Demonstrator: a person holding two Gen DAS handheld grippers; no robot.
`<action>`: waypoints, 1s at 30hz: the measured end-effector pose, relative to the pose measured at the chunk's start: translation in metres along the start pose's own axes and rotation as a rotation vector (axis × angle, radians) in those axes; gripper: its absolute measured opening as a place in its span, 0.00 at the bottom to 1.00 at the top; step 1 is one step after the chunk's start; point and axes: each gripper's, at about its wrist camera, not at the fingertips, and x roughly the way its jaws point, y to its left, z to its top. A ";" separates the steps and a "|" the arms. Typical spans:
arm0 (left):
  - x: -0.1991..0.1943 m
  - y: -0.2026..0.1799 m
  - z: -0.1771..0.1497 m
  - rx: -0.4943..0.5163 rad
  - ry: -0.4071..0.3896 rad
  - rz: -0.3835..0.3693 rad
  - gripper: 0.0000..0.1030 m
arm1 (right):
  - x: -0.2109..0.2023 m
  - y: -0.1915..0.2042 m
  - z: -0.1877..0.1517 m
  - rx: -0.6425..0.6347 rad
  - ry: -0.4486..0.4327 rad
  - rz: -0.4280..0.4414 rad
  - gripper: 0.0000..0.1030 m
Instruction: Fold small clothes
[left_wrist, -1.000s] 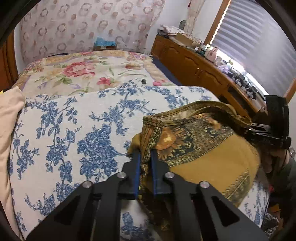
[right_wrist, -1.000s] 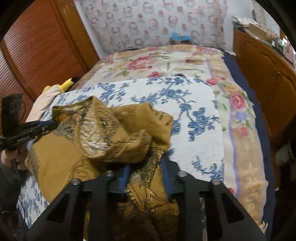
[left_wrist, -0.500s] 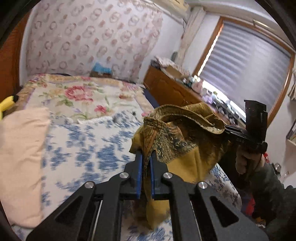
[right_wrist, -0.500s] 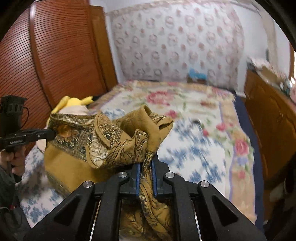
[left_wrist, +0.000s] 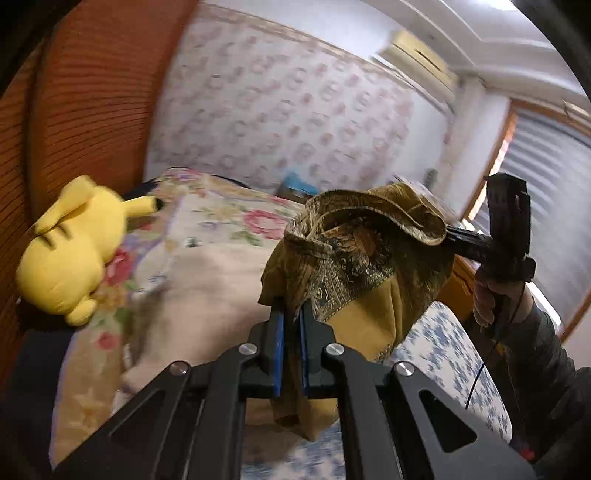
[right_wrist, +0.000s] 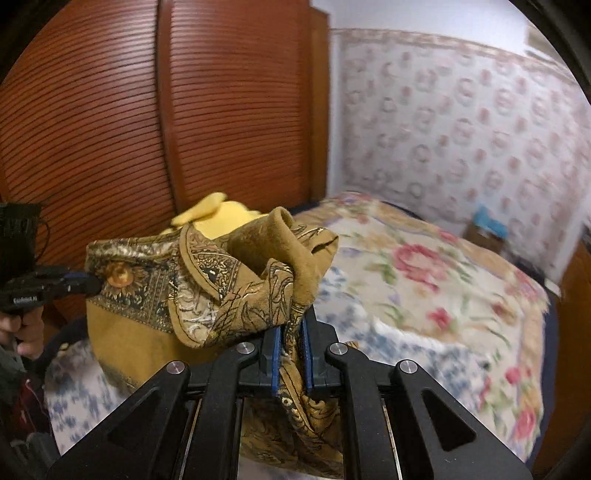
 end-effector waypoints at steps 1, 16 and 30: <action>-0.001 0.013 -0.002 -0.017 -0.006 0.015 0.03 | 0.014 0.006 0.011 -0.010 0.009 0.015 0.06; 0.018 0.083 -0.049 -0.097 0.085 0.122 0.03 | 0.222 0.084 0.074 -0.224 0.202 0.060 0.13; -0.009 0.071 -0.038 -0.016 0.020 0.212 0.48 | 0.194 0.061 0.054 -0.099 0.130 0.065 0.39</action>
